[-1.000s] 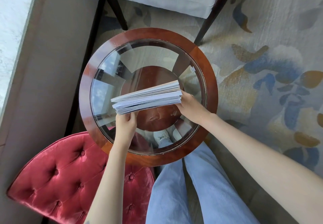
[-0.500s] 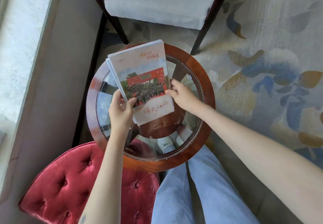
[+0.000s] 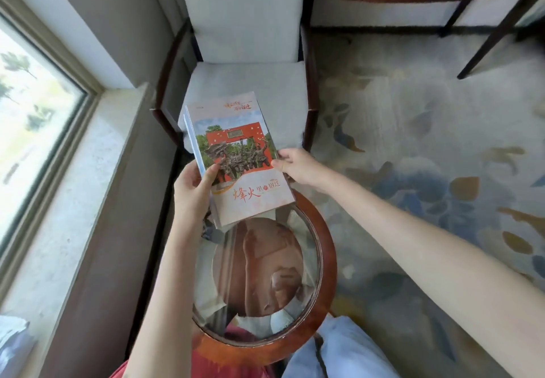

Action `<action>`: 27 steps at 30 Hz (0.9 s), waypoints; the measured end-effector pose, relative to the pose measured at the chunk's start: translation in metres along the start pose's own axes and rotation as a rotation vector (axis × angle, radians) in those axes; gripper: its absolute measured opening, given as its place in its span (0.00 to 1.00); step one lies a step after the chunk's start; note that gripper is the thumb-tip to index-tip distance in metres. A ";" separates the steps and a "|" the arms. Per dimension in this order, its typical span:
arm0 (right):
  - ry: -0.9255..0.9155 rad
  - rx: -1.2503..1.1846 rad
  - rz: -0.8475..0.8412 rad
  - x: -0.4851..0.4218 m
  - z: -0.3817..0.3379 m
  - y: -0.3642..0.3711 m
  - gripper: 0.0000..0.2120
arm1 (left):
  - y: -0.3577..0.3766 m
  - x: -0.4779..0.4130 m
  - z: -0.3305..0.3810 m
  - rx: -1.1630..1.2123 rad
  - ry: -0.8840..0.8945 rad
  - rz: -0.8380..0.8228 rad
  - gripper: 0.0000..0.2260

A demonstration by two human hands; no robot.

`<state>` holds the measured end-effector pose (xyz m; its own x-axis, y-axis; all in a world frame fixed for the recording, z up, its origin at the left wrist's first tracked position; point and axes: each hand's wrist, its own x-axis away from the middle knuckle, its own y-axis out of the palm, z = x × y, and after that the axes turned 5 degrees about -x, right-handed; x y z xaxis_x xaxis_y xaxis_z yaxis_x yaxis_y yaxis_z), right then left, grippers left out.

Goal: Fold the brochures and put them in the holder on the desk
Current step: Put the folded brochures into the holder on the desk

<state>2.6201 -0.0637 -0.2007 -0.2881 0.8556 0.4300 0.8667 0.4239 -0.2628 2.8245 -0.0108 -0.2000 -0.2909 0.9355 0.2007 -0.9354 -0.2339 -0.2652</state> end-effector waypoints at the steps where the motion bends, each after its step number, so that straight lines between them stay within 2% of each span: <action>1: -0.009 0.004 0.016 0.006 -0.010 -0.009 0.14 | 0.002 -0.002 0.013 0.020 0.018 -0.030 0.04; 5: -0.028 -0.006 0.110 0.031 -0.045 -0.050 0.13 | 0.021 -0.013 0.066 -0.003 0.136 -0.106 0.04; 14: -0.100 -0.026 0.354 0.080 -0.082 -0.165 0.11 | 0.099 -0.031 0.173 -0.028 0.335 -0.299 0.10; 19: -0.106 -0.012 0.444 0.092 -0.079 -0.234 0.12 | 0.164 -0.037 0.211 -0.014 0.361 -0.354 0.05; 24: -0.083 -0.030 0.469 0.089 -0.069 -0.312 0.14 | 0.238 -0.050 0.256 -0.048 0.355 -0.389 0.10; 27: -0.100 -0.031 0.470 0.080 -0.068 -0.365 0.12 | 0.284 -0.061 0.283 -0.023 0.378 -0.390 0.07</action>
<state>2.3086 -0.1703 -0.0117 0.1012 0.9774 0.1854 0.9237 -0.0231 -0.3823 2.5199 -0.2088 -0.0209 0.1736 0.9828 -0.0635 -0.9536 0.1516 -0.2602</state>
